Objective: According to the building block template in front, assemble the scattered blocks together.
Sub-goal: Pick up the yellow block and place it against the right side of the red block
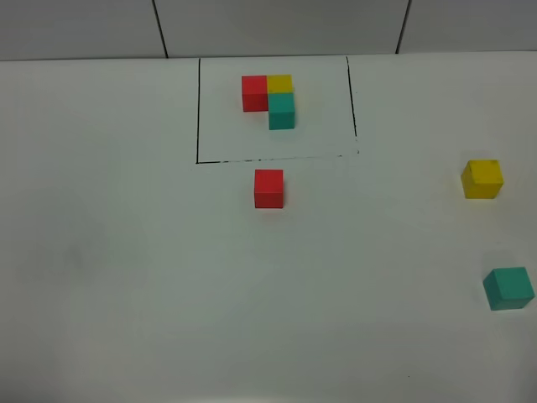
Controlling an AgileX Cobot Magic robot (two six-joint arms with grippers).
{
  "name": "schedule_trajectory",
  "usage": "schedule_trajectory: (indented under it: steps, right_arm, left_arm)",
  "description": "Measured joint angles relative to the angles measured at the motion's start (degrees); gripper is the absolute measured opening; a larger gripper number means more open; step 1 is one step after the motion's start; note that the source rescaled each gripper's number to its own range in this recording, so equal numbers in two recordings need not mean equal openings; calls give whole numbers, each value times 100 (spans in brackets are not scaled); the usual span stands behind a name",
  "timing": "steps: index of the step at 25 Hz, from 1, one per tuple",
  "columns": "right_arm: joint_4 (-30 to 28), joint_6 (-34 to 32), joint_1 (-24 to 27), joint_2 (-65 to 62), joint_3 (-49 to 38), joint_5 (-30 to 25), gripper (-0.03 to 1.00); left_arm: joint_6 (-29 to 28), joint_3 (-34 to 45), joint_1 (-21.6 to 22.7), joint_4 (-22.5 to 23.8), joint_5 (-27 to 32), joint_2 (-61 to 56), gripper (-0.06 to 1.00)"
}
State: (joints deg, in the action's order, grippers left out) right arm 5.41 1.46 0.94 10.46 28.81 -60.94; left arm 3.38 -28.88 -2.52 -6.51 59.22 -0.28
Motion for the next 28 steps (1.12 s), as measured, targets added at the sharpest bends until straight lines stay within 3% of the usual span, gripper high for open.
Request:
schedule_trajectory:
  steps: [4,12,28]
  right_arm:
    - [0,-146,0,935,114,161,68]
    - [-17,-146,0,3318,554,926,97]
    - [3,812,0,7155,2445,1682,100]
  left_arm:
    - [0,0,0,0,0,0,81]
    - [0,0,0,0,4,0,81]
    - [0,0,0,0,4,0,81]
